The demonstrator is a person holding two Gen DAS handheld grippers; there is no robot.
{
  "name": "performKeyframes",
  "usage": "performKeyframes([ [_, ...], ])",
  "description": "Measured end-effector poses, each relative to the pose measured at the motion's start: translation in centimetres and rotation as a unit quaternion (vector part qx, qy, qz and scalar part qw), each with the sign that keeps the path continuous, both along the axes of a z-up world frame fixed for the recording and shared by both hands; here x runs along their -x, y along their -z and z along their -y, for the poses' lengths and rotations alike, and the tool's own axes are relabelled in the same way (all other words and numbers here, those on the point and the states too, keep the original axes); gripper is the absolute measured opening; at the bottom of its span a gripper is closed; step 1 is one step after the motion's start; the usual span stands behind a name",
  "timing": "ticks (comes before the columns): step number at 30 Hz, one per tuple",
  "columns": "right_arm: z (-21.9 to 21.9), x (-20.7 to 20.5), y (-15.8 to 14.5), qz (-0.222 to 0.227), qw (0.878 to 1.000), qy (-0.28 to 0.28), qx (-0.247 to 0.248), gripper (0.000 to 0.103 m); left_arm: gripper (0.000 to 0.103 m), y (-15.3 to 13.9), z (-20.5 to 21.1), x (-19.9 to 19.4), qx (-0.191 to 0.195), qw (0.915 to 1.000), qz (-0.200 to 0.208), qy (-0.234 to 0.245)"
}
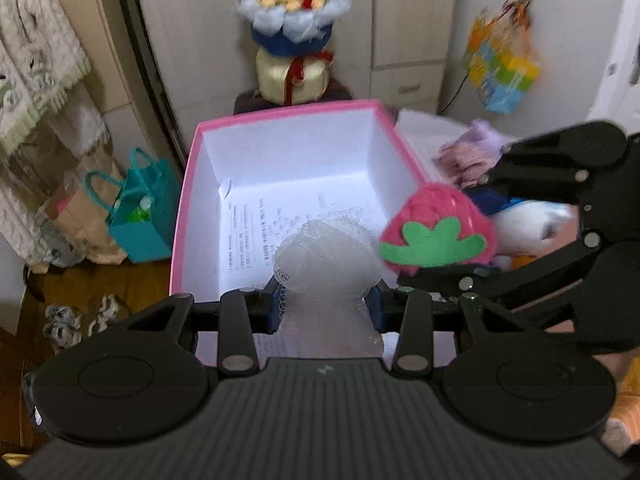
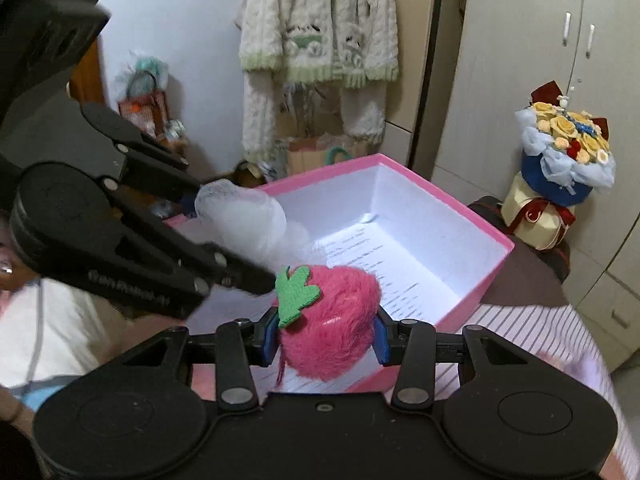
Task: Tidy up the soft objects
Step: 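Carry the puff and strawberry over the pink box and open both tools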
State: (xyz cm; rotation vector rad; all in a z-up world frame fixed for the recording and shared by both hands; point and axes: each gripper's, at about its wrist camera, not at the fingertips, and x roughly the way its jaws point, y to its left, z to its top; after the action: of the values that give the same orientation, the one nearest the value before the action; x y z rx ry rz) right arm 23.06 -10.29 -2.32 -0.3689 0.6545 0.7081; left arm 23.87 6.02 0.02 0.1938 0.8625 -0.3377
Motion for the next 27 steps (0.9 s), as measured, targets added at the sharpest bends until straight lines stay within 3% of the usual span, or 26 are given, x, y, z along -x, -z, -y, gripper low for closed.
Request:
performKeyframes([
  [7, -1.8, -6.0, 2.4, -0.038, 0.997, -0.044, 0.048, 0.049, 0.041, 4.0, -1.0, -5.9, 0.016, 0.9969, -0.075, -0.020],
  [10, -2.3, -7.5, 3.4, -0.066, 0.993, -0.070, 0.063, 0.050, 0.041, 5.4, -0.7, -7.3, 0.009, 0.9939, -0.108, -0.020],
  [13, -3.1, -7.8, 4.1, -0.062, 0.988, -0.100, 0.099, 0.051, 0.041, 6.0, -0.6, -8.1, 0.007, 0.9910, -0.133, -0.019],
  [18, -3.8, -8.7, 5.0, -0.082, 0.980, -0.126, 0.129, 0.052, 0.049, 6.3, -0.2, -8.2, -0.019, 0.9913, -0.129, -0.017],
  [21, -4.0, -9.0, 5.5, -0.083, 0.980, -0.125, 0.134, 0.056, 0.050, 6.3, -0.5, -8.2, -0.017, 0.9917, -0.126, -0.017],
  [23, -4.1, -8.9, 5.6, -0.080, 0.980, -0.127, 0.134, 0.064, 0.056, 6.2, -0.8, -8.1, -0.015, 0.9932, -0.114, -0.019],
  [27, -4.1, -8.7, 5.4, -0.074, 0.983, -0.119, 0.121, 0.065, 0.056, 5.5, -1.1, -7.0, -0.009, 0.9956, -0.091, -0.019],
])
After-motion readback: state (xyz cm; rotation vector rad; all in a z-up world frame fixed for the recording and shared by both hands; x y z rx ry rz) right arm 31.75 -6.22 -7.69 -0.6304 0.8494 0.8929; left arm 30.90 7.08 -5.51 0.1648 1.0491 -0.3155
